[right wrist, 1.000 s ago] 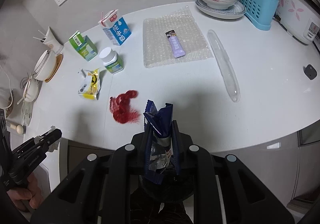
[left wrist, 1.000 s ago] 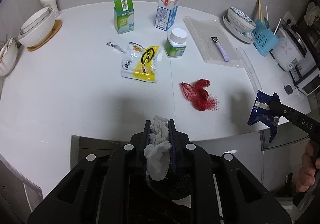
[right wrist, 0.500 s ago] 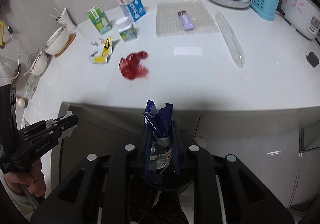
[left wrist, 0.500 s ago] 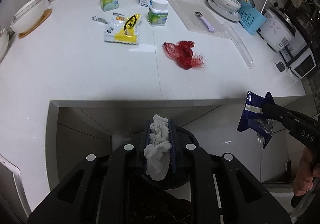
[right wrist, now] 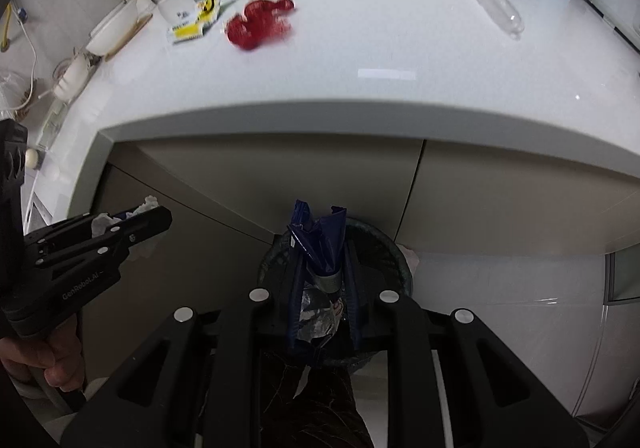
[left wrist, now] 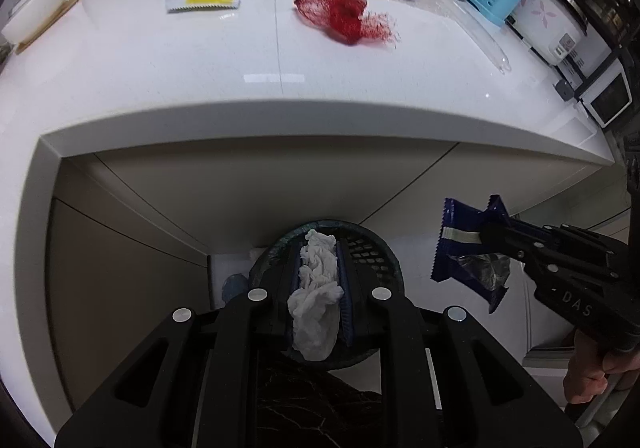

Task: Collect trash
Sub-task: 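Lift both held items and carry them down toward the green wastebasket, then open the left tool over the basket while the right tool releases the wrapper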

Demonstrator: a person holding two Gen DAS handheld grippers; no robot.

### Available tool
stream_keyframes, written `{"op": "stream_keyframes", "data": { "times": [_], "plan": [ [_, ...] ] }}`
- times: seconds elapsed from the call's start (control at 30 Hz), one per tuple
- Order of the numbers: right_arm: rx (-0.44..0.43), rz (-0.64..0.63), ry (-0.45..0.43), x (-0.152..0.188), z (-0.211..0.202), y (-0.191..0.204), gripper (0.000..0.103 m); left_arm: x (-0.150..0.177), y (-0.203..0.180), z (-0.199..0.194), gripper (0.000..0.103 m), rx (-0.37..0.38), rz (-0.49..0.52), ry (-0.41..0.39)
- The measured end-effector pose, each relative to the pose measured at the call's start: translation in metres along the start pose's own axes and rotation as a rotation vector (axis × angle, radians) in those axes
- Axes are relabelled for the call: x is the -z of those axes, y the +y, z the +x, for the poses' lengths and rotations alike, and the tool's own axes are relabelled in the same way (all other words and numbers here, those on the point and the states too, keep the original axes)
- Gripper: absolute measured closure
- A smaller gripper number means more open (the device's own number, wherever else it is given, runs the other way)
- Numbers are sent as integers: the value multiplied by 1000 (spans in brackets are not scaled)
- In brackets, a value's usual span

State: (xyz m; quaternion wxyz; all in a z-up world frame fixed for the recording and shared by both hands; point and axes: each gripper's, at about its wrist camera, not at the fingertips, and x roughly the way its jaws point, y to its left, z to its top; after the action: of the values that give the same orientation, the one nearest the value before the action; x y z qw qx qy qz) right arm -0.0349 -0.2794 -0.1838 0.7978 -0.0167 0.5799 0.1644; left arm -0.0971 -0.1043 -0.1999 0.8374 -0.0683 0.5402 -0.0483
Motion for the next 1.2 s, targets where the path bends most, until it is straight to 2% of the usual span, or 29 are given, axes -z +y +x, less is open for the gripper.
{"op": "stream_keyframes", "data": {
  "times": [0.27, 0.47, 0.73, 0.8, 0.87, 1.07, 1.2],
  "plan": [
    [19, -27, 78, 24, 51, -7, 82, 22, 3, 40, 87, -3, 0, 41],
    [9, -24, 134, 34, 78, -12, 81, 33, 8, 55, 87, -28, -10, 85],
    [24, -40, 158, 35, 93, -6, 59, 40, 13, 56, 87, -42, -13, 103],
    [21, -42, 156, 35, 94, -3, 49, 40, 15, 55, 87, -44, -15, 105],
    [26, -34, 147, 34, 94, -4, 43, 39, 12, 60, 87, -46, -12, 110],
    [73, -2, 67, 33, 76, -16, 10, 40, 7, 68, 87, -37, 15, 121],
    [123, 52, 14, 35, 60, -36, 8, 40, -3, 77, 86, -27, 37, 129]
  ]
}}
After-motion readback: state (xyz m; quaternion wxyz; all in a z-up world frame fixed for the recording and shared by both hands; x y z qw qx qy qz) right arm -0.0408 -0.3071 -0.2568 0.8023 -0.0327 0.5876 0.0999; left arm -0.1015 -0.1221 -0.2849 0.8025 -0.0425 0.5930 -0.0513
